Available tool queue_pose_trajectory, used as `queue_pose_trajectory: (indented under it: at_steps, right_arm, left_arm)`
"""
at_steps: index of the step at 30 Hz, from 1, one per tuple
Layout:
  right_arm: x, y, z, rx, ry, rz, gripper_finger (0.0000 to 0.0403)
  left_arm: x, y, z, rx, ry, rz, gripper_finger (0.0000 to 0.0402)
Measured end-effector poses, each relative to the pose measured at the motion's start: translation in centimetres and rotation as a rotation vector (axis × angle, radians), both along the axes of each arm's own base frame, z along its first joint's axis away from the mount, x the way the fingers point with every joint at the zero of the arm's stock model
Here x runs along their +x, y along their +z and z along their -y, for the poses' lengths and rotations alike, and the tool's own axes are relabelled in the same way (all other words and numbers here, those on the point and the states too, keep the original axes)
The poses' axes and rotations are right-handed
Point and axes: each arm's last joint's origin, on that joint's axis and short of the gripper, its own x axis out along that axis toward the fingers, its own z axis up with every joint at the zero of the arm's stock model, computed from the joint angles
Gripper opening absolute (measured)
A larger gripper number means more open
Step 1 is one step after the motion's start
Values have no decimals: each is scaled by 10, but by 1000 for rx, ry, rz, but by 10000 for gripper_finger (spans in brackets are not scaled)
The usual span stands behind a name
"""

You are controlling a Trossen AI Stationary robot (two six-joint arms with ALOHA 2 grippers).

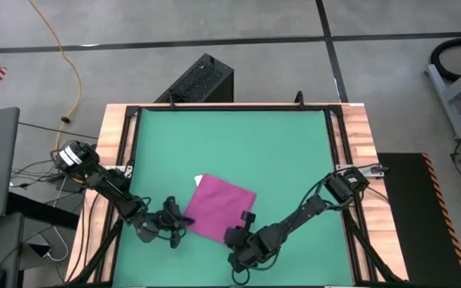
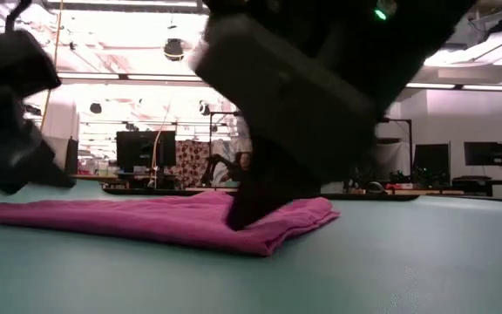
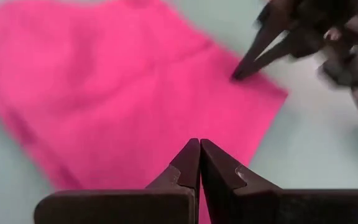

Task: Roll towel
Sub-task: Fold the pink towel

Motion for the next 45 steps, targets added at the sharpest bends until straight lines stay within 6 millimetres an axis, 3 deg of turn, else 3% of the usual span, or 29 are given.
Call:
queue_pose_trajectory:
  at_steps: [6,14,21,26,33,45]
  right_arm:
    - [-6,-2,1,-16,-26,-38,5]
    - [-6,-2,1,-5,-15,-52,5]
    - [-8,-2,2,-22,-6,-77,5]
    - [-10,-3,4,-39,-9,-103,5]
    - [-10,-4,12,-88,-21,-138,5]
    - [-1,-3,42,-264,-10,-204,6]
  left_arm:
    - [21,9,-21,182,54,70,0]
    - [49,4,-81,363,161,-54,0]
    - [58,-2,-119,300,88,-145,0]
    - [55,-9,-127,316,73,-236,0]
    - [50,-15,-143,283,211,-327,0]
    - [48,-12,-129,189,121,-310,0]
